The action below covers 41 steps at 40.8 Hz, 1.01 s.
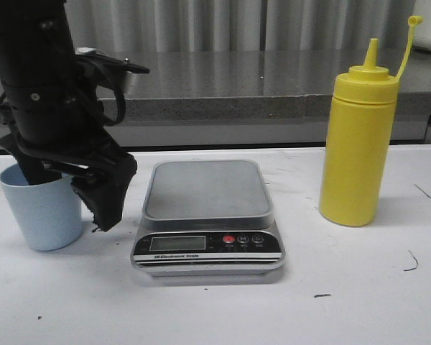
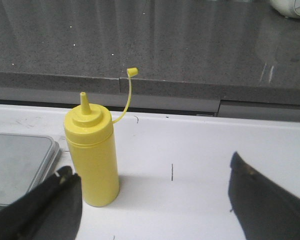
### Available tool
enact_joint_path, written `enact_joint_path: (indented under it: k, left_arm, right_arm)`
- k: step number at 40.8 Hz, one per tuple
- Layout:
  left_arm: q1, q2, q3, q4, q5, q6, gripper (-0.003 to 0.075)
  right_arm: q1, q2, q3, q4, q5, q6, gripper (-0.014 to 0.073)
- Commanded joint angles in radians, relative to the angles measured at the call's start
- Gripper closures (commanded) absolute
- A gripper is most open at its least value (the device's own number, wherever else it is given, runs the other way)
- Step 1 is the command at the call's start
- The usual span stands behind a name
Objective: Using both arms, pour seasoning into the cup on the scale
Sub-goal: 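Lower the left gripper onto the light blue cup and grasp it, then lift the blue cup and carry it over the scale with the left gripper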
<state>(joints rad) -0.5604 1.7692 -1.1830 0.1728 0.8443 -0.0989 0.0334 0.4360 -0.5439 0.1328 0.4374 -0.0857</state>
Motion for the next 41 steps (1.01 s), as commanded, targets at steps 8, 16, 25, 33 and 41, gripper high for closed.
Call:
enact_joint_path:
  k: [8,16,25,33,41]
  left_arm:
    - [-0.005,-0.036,-0.045,0.012,-0.016,-0.013,0.0442]
    - [-0.005,-0.036,-0.052,0.025,-0.004,-0.013,0.0742]
    - [-0.005,-0.036,-0.066,0.045,0.040,-0.013,0.0740]
    - [-0.007,-0.036,-0.187,0.041,0.165,-0.013,0.0740]
    - [-0.007,-0.036,-0.351,-0.055,0.213,-0.013,0.0740]
  right_arm:
    - [0.003,0.011,-0.037,-0.002,-0.081,-0.003,-0.0020]
    - [0.003,0.011,-0.037,-0.002,-0.081,-0.003,-0.0020]
    - [0.003,0.011,-0.037,-0.002,-0.078,-0.003,-0.0020]
    - [0.003,0.011,-0.037,-0.002,-0.078,-0.003,-0.0020]
    - [0.003,0.011,-0.037,-0.002,-0.078,-0.003,-0.0020]
